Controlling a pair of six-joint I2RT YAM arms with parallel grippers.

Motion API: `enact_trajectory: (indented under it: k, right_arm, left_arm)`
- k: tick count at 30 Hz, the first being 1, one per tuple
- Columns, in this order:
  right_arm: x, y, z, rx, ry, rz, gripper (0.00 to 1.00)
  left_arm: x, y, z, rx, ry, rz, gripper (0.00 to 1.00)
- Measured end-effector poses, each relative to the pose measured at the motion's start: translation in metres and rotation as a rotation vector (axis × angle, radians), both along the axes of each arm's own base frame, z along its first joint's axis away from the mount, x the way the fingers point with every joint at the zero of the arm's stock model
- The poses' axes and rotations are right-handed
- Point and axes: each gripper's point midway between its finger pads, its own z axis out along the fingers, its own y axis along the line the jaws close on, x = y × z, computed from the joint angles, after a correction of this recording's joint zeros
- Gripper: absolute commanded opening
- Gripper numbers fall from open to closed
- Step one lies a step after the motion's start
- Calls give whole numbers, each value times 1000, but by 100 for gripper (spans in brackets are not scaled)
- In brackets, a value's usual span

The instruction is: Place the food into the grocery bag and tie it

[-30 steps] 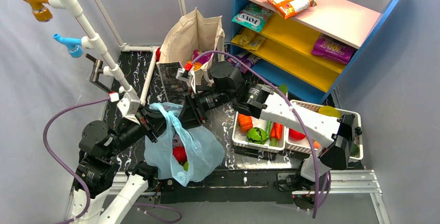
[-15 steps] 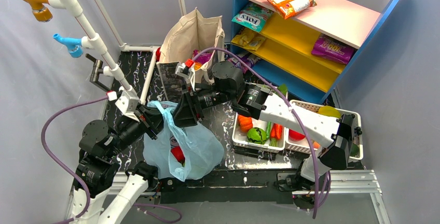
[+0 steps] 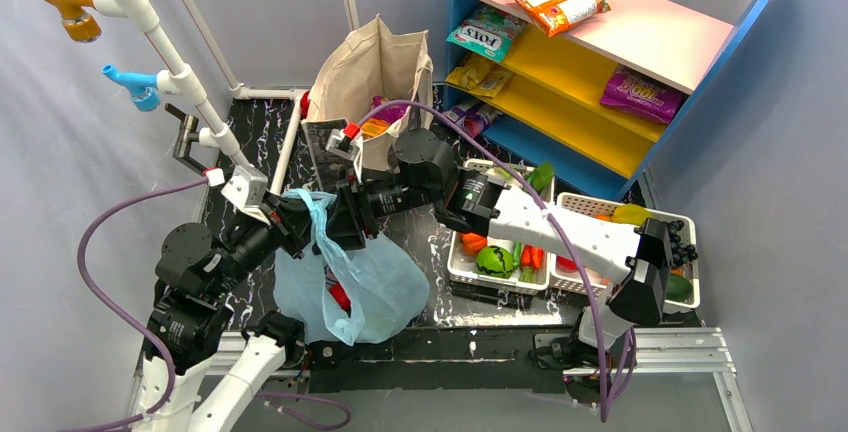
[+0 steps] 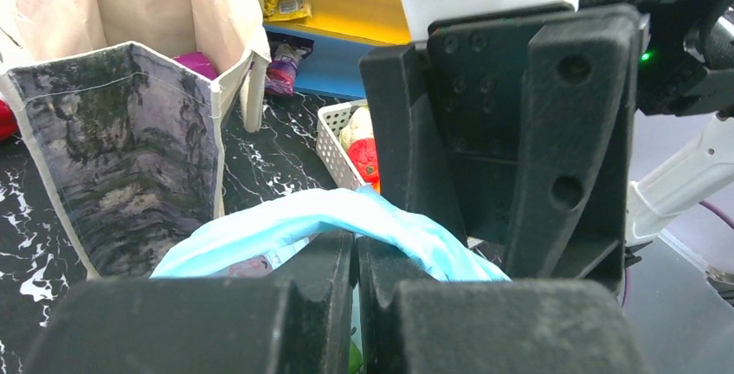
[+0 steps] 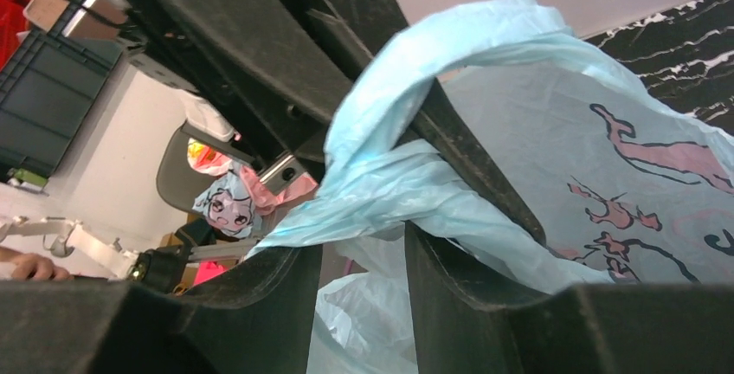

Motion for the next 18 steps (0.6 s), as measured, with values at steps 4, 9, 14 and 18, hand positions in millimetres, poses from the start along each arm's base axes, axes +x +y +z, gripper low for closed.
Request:
enact_trajectory:
  k: [4,9,14,18]
  right_arm:
    - [2,8,-8,-22,3,-47,49]
    - [3,14,-7,-16,-6,-96,50]
    - [7,18,-7,-15,-12,-145,49]
    - [12,20,-9,-37,-15,-198,33]
  left_arm:
    - [3,3,0,2,-2,25,0]
    - [6,7,0,2,-2,52,0]
    - [8,9,0,2,-5,72,0]
    - [11,13,-2,18,-4,92,0]
